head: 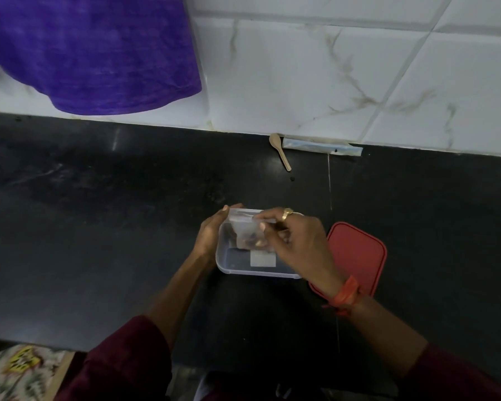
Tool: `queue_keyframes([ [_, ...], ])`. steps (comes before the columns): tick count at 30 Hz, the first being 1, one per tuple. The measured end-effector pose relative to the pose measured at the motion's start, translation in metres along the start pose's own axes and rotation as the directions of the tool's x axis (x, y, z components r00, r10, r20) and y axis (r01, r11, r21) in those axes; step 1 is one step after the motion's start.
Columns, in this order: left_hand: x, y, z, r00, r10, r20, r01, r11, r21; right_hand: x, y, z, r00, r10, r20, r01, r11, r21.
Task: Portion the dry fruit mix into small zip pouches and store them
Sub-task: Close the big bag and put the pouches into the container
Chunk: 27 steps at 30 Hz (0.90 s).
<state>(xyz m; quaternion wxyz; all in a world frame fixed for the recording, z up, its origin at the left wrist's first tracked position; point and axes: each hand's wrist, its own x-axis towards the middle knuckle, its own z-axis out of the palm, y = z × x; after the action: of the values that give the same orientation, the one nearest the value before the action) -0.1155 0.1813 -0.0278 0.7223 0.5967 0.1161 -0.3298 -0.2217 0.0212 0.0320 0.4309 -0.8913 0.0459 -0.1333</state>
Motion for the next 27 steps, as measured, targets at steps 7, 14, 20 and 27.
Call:
queue_keyframes([
  [7, 0.002, -0.004, 0.0, 1.0, -0.014, 0.018, 0.015, 0.998, -0.054, 0.004, 0.023, 0.041, 0.958, 0.162, 0.237, -0.133, 0.982, -0.132],
  [14, 0.006, -0.009, -0.001, 0.999, -0.035, 0.036, 0.039, 0.993, -0.116, 0.011, 0.022, 0.038, 0.999, 0.038, 0.028, -0.027, 0.954, -0.299],
  [20, 0.011, -0.013, -0.001, 0.996, -0.073, 0.047, 0.08, 0.986, -0.149, -0.002, 0.032, -0.013, 0.925, 0.161, -0.345, -0.182, 0.983, -0.027],
  [27, 0.014, -0.013, 0.005, 0.994, -0.071, 0.08, 0.08, 0.99, -0.12, -0.076, 0.095, -0.067, 0.654, 0.57, -0.497, -0.746, 0.595, -0.3],
])
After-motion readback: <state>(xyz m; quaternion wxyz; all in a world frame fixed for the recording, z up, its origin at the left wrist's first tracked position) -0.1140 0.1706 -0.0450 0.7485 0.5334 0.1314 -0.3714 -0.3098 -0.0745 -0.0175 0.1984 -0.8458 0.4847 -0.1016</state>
